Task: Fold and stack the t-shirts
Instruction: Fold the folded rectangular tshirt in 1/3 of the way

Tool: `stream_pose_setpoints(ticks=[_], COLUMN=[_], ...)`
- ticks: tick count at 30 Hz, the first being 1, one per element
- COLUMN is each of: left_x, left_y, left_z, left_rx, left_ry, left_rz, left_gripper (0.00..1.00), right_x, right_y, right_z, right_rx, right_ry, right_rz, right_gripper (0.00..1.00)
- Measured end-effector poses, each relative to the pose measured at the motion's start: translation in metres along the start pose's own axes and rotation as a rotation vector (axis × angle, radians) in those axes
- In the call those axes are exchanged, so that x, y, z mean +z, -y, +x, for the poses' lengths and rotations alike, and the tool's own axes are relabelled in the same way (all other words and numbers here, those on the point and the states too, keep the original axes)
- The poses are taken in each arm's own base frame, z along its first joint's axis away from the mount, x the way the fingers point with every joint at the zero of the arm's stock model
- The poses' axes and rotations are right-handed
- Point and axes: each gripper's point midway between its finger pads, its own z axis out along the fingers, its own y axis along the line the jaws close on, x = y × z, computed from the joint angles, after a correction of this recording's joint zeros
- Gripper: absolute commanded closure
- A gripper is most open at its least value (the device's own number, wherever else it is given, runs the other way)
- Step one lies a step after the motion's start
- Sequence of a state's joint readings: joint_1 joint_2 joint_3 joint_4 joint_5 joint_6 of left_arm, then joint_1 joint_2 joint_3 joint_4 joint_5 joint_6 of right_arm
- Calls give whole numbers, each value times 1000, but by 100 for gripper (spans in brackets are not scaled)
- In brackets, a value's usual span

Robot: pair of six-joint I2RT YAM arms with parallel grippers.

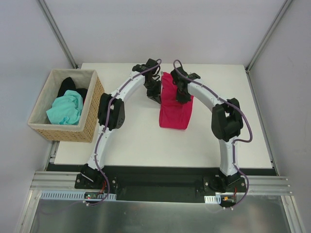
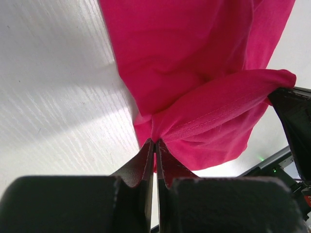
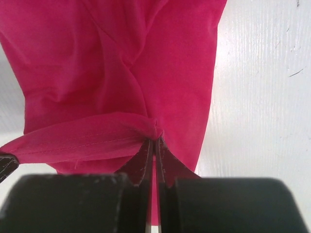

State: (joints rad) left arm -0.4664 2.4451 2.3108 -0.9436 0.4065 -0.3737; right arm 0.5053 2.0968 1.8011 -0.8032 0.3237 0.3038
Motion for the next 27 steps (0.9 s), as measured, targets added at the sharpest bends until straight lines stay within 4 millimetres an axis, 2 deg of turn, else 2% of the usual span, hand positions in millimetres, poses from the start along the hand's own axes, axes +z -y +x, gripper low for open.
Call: stream_pose_setpoints(ticks=[17,19,22,23,26,27], left_x=[10,13,17,19,21,21], left_y=[3,2,0,-2,-10,-13], left_z=[-4,-4,-3,-3,-2,-3], left_rx=[-5,-7,-12,-11,-26,-35], left_ry=[-5,-8,-15,-16,-28,-27], left_rz=[39,39,39,33,16,12], left_gripper=[100,97,84,62,56,49], right_x=[9,11,18,22,33,36], right_y=[11,11,13,15,26,29], right_z=[-4,-4,-1,-1,-1,-1], right_rx=[36,39,40,36,38,38], right_ry=[-22,-29,-47,-50,-70,-74], right_rz=[-3,-4,-1,11,44,50], right_gripper=[99,99,99,99,99,93])
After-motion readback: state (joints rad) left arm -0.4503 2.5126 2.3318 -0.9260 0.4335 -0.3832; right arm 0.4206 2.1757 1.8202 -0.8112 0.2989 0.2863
